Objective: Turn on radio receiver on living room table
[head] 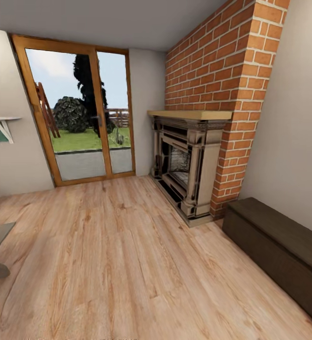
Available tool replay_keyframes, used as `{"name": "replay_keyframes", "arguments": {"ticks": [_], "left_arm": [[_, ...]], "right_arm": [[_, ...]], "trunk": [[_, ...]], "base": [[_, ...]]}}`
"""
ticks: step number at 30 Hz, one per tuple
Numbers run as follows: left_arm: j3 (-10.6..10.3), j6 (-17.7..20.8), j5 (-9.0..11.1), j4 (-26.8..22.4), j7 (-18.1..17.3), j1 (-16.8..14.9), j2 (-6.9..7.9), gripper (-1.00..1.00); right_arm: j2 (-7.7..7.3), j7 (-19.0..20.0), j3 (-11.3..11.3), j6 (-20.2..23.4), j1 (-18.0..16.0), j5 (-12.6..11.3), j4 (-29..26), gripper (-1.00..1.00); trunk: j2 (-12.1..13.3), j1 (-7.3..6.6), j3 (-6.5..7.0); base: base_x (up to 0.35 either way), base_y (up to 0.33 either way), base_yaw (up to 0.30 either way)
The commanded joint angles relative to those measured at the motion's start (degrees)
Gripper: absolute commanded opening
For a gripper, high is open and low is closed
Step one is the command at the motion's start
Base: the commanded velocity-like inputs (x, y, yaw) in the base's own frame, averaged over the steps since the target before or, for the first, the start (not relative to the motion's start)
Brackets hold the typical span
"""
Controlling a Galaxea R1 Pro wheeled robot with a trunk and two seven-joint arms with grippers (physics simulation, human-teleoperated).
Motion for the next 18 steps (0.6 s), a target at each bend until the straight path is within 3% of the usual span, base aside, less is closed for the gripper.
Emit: {"name": "replay_keyframes", "arguments": {"ticks": [1,18], "left_arm": [[0.0,0.0,0.0,0.0,0.0,0.0,0.0,1.0],[0.0,0.0,0.0,-0.04,0.0,0.0,-0.03,1.0]], "right_arm": [[0.0,0.0,0.0,0.0,0.0,0.0,0.0,1.0],[0.0,0.0,0.0,0.0,0.0,0.0,0.0,1.0]], "trunk": [[0.0,0.0,0.0],[0.0,0.0,0.0]], "base": [[0.0,0.0,0.269],[0.0,0.0,0.269]]}}
